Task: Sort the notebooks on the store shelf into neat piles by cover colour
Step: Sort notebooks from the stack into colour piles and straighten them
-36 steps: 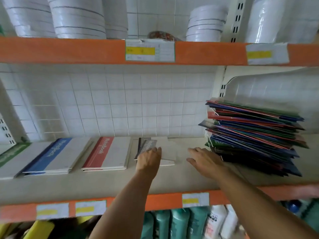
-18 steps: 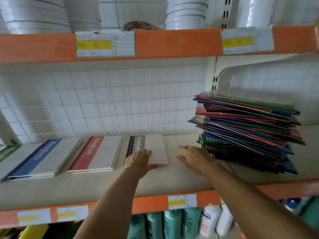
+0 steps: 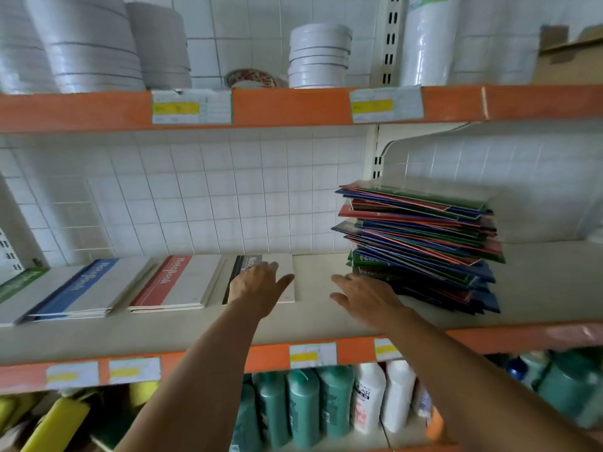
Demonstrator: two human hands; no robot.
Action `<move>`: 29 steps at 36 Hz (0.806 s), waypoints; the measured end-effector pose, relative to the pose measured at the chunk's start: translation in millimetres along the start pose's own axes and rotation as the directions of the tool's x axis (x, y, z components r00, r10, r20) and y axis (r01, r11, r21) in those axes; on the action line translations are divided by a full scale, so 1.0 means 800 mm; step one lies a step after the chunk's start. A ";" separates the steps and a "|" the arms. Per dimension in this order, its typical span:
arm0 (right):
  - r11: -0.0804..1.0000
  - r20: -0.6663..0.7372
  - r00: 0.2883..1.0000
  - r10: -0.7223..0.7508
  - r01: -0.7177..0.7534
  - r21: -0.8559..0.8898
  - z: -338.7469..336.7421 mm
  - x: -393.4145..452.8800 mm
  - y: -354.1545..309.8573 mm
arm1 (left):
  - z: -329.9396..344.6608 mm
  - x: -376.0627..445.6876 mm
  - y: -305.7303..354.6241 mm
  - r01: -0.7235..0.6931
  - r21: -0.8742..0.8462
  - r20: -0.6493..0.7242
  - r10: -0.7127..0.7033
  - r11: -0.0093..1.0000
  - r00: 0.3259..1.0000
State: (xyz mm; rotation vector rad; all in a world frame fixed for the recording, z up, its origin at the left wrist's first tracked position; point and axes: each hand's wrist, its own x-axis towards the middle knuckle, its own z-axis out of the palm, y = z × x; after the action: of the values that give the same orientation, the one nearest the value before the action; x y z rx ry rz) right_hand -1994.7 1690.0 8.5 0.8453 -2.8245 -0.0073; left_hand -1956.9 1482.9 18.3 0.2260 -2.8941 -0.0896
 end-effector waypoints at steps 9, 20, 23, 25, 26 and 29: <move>0.992 -0.246 0.961 -0.125 0.112 -0.064 -0.042 -0.088 0.066 | -0.050 -0.048 0.097 0.023 0.071 -0.092 -0.016 0.997 0.996; 0.988 -0.657 0.744 -0.122 0.027 -0.153 -0.114 -0.145 0.170 | -0.106 -0.063 0.216 -0.071 -0.057 -0.256 0.054 0.996 0.965; 0.994 -0.618 0.786 -0.015 -0.057 -0.096 -0.134 -0.143 0.188 | -0.118 -0.055 0.239 -0.126 -0.067 -0.295 0.101 0.990 0.950; 0.987 -0.545 0.837 0.044 -0.122 -0.107 -0.145 -0.137 0.196 | -0.124 -0.046 0.253 -0.141 -0.047 -0.303 0.120 0.989 0.945; 0.982 -0.517 0.853 0.066 -0.146 -0.116 -0.149 -0.134 0.201 | -0.125 -0.041 0.259 -0.151 -0.039 -0.311 0.131 0.988 0.941; 0.972 -0.452 0.881 0.141 -0.209 -0.104 -0.156 -0.120 0.207 | -0.127 -0.026 0.276 -0.200 -0.052 -0.333 0.172 0.978 0.927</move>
State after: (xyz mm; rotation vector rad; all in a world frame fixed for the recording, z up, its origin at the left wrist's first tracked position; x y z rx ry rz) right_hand -1982.5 1887.1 123.4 0.4787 -2.4193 -0.0005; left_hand -1944.5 1699.8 129.5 -0.0480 -2.5570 -0.1281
